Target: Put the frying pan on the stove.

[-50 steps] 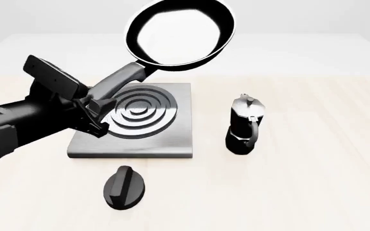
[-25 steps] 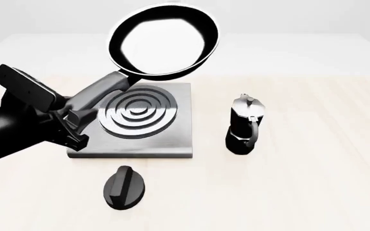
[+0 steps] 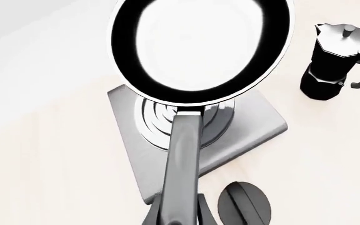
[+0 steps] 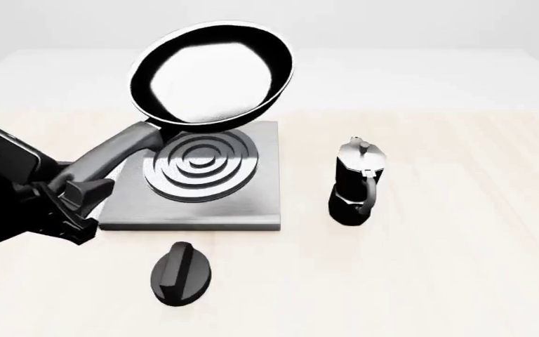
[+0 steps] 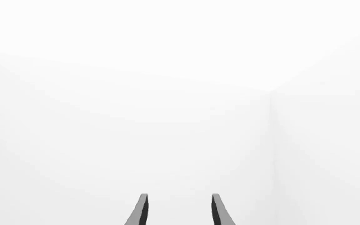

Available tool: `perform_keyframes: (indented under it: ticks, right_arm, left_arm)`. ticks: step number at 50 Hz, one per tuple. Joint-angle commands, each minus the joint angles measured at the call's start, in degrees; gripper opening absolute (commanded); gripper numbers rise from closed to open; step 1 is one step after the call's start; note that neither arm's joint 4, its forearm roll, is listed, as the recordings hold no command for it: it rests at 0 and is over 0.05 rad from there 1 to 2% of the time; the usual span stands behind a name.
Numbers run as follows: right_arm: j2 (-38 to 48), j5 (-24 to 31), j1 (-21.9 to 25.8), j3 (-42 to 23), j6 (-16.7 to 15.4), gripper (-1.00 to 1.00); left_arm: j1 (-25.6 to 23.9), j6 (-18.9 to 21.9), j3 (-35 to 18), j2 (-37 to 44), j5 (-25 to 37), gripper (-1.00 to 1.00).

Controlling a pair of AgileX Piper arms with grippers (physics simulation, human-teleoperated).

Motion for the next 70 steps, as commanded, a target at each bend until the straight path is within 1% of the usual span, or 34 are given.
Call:
perform_keyframes:
  ticks: [1,5,11,21,23,33,45,56,70]
  right_arm:
    - [0.00,0.35,0.03,-0.46,-0.08,1.00]
    - [0.00,0.34,-0.01,-0.41,-0.06,1.00]
    - [0.00,0.36,0.05,-0.41,-0.15,1.00]
    - [0.00,0.33,0.13,-0.31,-0.26,1.00]
    - [0.00,0.33,0.15,-0.35,-0.29,1.00]
    - [0.00,0.32,0.10,-0.37,-0.25,1.00]
    - [0.00,0.16,0.09,-0.15,-0.32,1.00]
    - [0.00,0.17,-0.08,-0.20,-0.24,1.00]
    - [0.00,0.46,-0.13,-0.54,-0.30,1.00]
  left_arm:
    - [0.06,0.79,-0.12,-4.90,4.36,-1.00]
    - [0.18,0.43,0.07,-5.79,5.16,-1.00]
    - [0.37,-0.07,0.00,-8.39,8.07,-1.00]
    - [1.92,0.15,-0.82,-11.39,12.31,-1.00]
    - [2.72,0.57,-0.75,-11.51,12.70,-1.00]
    - [2.85,-0.49,0.42,-13.29,13.91,-1.00]
    - [2.77,-1.35,2.28,-13.16,13.86,-1.00]
    - [3.59,-1.56,3.14,-12.18,12.34,-1.00]
    - [3.21,-2.48,4.56,-10.50,9.68,-1.00]
